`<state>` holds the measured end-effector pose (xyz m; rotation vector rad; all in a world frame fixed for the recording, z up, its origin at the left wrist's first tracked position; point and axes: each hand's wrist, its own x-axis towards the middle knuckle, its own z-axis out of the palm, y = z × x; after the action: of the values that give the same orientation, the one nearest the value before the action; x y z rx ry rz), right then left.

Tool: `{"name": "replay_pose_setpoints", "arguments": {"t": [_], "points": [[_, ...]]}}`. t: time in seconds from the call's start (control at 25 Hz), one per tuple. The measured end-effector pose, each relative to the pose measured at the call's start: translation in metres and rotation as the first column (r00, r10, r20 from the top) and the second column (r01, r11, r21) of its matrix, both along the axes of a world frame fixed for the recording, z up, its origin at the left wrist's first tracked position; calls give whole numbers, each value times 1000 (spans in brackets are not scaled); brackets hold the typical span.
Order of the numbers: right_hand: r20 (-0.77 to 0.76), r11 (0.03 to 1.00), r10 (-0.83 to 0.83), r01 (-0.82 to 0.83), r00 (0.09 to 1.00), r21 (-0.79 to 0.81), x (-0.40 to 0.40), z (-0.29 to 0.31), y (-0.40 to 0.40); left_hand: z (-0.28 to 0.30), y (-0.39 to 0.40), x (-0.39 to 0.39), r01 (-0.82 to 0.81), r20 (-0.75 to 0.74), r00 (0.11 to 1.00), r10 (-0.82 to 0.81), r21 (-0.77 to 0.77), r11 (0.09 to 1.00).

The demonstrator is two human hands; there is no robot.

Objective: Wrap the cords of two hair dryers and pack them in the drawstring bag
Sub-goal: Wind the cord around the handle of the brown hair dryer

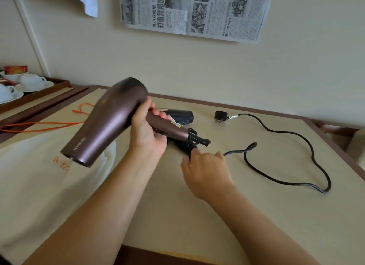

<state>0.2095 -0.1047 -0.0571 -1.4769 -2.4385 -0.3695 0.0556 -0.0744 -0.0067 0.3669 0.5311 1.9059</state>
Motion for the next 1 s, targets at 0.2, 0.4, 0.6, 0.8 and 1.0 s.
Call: {"name": "replay_pose_setpoints", "arguments": {"t": [0.2, 0.4, 0.6, 0.8, 1.0], "points": [[102, 956, 293, -293, 951, -13, -5, 11, -14, -13, 6, 7, -17, -166, 986, 4, -78, 997], [-405, 921, 369, -389, 837, 35, 19, 29, -4, -2, -1, 7, 190, -80, 977, -197, -97, 977], [-878, 824, 183, -556, 441, -107, 31, 18, 15, 5, -12, 7, 255, 31, 967, -253, -47, 966], [-785, 845, 167, -497, 596, -198, 15, 6, 10, 7, -14, 4, 230, 193, 954, -230, 21, 973], [-437, 872, 269, -410, 858, -268, -21, 6, -35, 4, -7, -3, 67, 140, 988, -60, -42, 997]]}}
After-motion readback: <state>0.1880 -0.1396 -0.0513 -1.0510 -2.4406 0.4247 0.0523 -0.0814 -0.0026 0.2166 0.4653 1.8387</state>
